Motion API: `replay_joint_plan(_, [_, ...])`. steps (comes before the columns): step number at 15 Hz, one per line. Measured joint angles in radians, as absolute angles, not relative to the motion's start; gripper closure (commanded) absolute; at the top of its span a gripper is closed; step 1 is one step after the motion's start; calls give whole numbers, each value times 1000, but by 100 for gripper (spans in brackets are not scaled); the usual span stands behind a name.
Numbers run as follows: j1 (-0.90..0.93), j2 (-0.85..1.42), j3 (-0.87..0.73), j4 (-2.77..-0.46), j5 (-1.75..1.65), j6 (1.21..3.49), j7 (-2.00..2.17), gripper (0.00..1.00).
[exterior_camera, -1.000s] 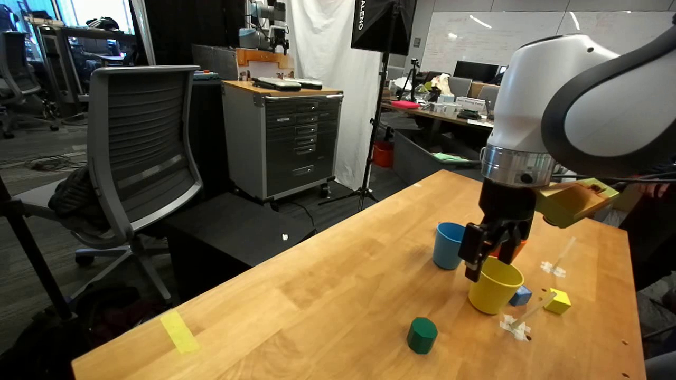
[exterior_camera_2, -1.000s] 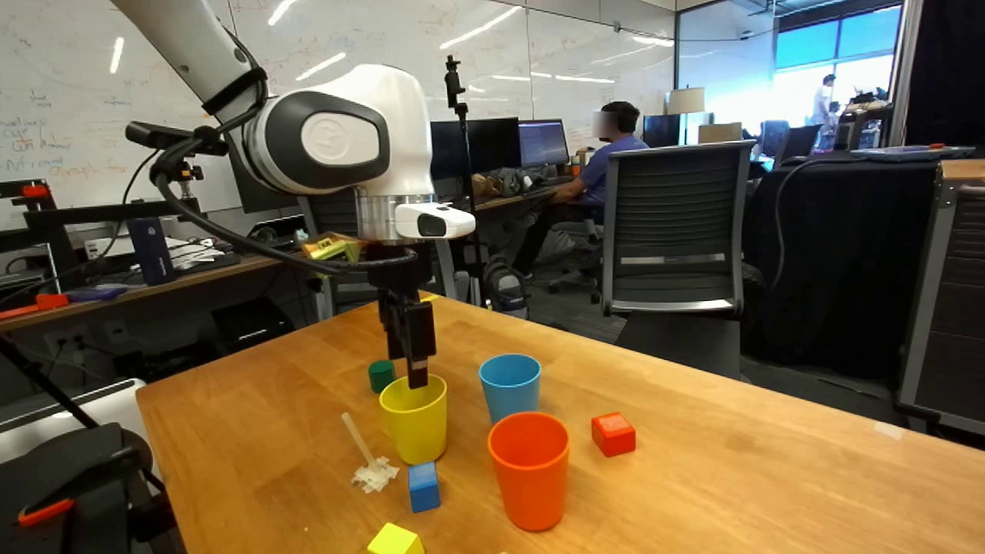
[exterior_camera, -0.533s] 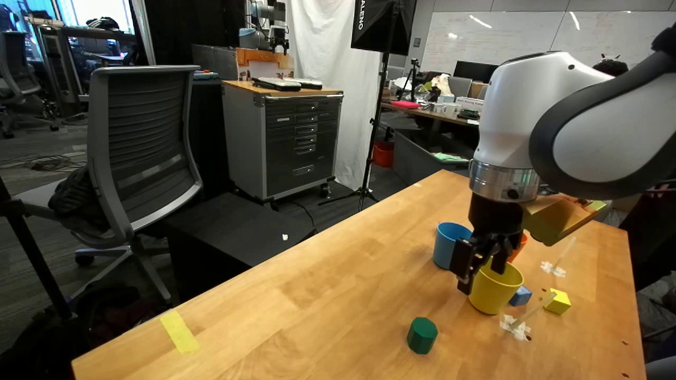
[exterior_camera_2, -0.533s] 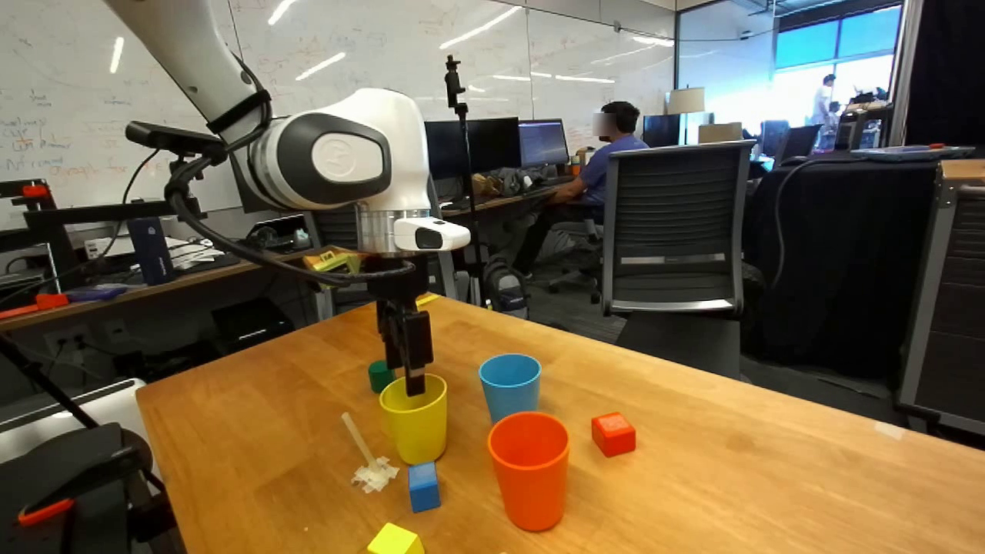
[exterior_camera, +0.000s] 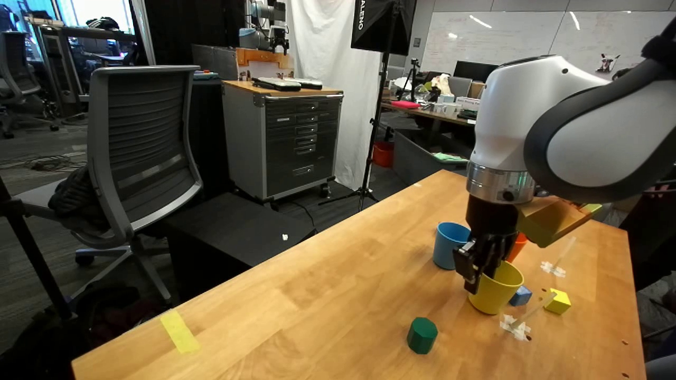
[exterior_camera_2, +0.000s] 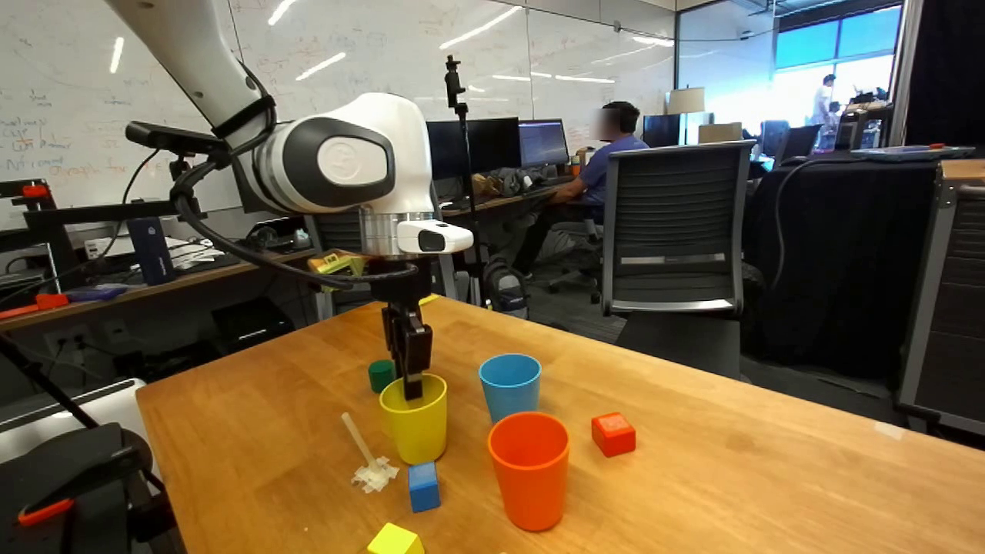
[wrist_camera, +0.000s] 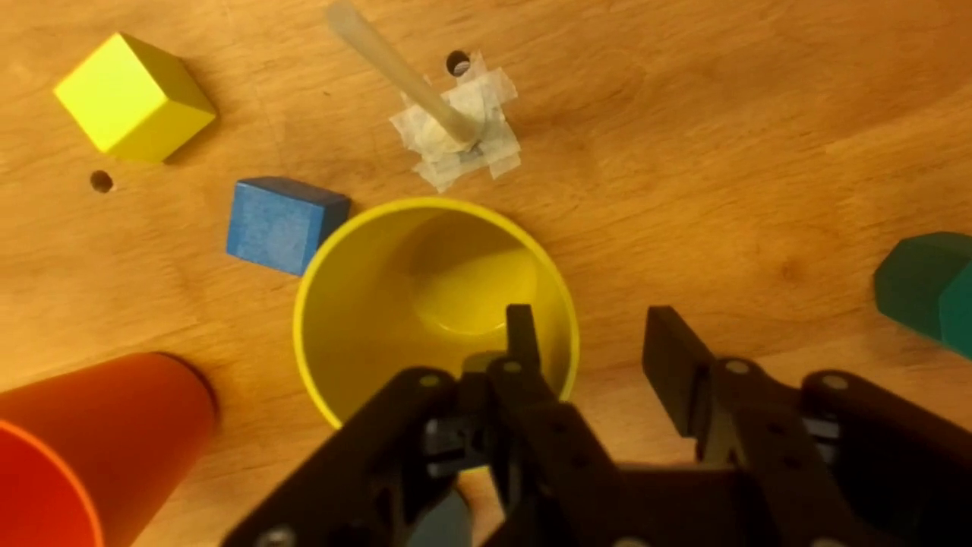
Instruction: Put the yellow cup in the blue cup then pick the blue cup and put it in the orange cup
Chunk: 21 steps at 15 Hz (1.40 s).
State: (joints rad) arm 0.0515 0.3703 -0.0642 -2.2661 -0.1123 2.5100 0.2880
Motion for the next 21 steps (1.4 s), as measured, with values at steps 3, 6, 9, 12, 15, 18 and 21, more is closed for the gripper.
replay_joint_plan(3, [52,370,-71,-2266,-112,2511,292,98])
replay_joint_plan(6, [52,366,-77,-2265,-114,2511,297,99])
replay_joint_plan(9, [52,366,-79,-2265,-115,2511,299,97])
replay_joint_plan(12, [52,366,-80,-2265,-115,2509,299,97])
replay_joint_plan(15, [52,358,-82,-2265,-115,2500,299,97])
replay_joint_plan(18, [52,331,-83,-2266,-115,2474,299,98])
replay_joint_plan(21, [52,274,-83,-2267,-115,2430,298,98])
